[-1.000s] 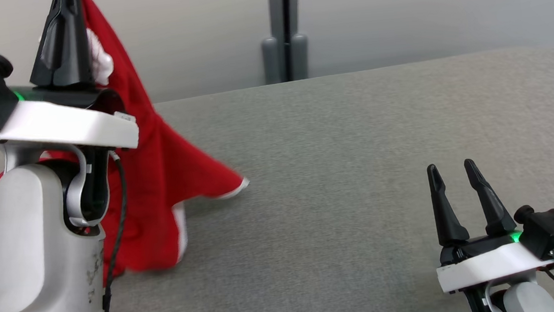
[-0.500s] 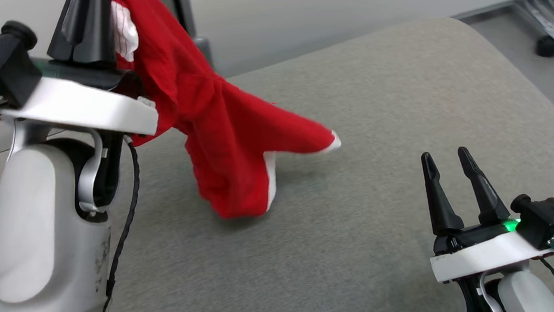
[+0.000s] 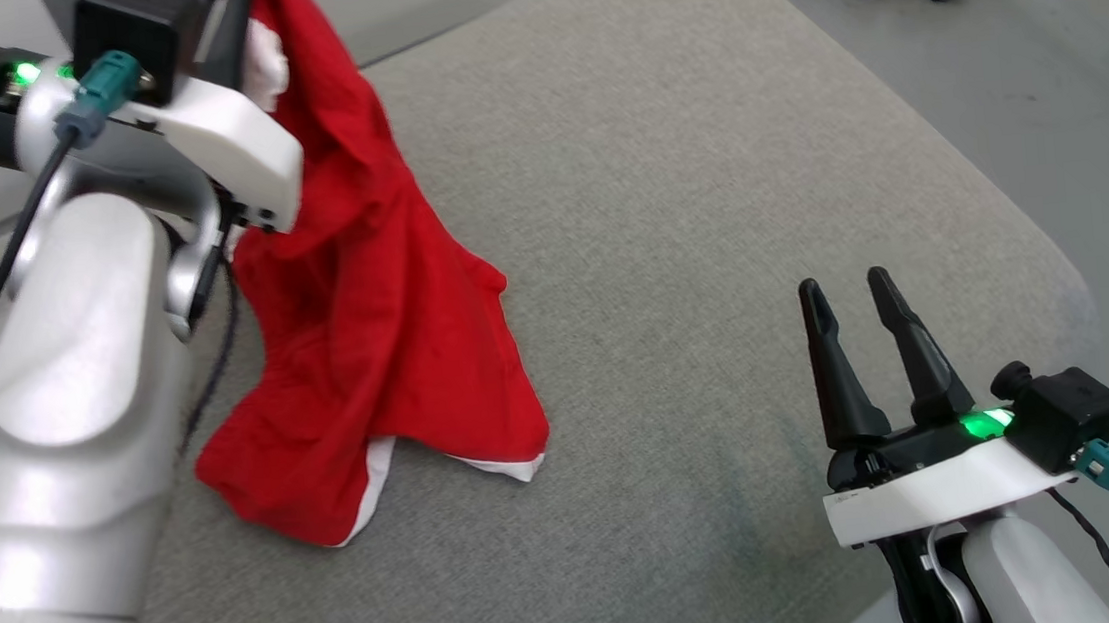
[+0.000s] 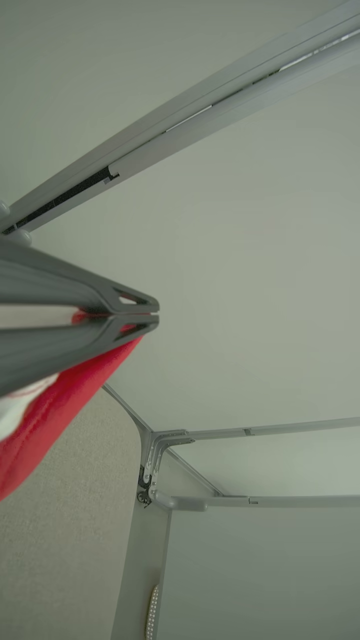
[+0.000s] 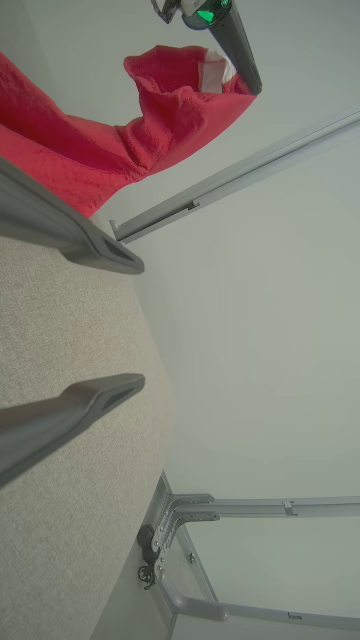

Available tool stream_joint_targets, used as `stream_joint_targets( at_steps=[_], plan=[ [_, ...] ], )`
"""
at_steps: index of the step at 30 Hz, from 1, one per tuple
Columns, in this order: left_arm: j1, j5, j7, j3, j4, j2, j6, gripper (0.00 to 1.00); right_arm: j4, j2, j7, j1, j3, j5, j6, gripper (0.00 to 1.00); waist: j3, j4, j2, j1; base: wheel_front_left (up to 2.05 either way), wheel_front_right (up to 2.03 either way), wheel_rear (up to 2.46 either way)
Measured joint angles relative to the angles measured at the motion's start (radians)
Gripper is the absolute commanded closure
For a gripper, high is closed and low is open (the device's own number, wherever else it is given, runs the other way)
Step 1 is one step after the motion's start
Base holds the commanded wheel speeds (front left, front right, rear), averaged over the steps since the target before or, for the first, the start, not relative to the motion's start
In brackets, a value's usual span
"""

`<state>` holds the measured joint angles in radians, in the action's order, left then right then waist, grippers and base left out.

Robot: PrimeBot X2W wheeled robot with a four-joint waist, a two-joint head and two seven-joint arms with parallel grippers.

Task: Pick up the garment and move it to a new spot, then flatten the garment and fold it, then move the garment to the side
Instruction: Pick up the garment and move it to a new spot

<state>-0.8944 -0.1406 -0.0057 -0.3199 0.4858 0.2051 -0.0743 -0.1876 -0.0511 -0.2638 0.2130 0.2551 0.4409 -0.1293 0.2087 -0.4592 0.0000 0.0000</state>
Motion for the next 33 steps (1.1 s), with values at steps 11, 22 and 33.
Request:
stream_joint_targets(
  at_steps=[11, 22, 33],
  plan=[
    [-0.175, 0.017, -0.154, -0.009, 0.374, -0.038, 0.022, 0.00, -0.002, 0.001, 0.000, 0.017, 0.022, 0.026, 0.000, 0.00, 0.071, -0.038, 0.0000, 0.0000, 0.00, 0.00, 0.00],
    [-0.101, -0.068, -0.255, 0.031, 0.389, -0.067, -0.008, 0.00, -0.011, 0.002, 0.000, 0.004, -0.071, -0.042, 0.000, 0.00, 0.017, 0.141, 0.0000, 0.0000, 0.00, 0.00, 0.00],
    [0.307, -0.140, -0.258, 0.095, 0.062, -0.109, -0.022, 0.00, -0.019, 0.001, 0.000, -0.076, -0.145, -0.130, 0.000, 0.00, -0.071, 0.380, 0.0000, 0.0001, 0.00, 0.00, 0.00]
  ],
)
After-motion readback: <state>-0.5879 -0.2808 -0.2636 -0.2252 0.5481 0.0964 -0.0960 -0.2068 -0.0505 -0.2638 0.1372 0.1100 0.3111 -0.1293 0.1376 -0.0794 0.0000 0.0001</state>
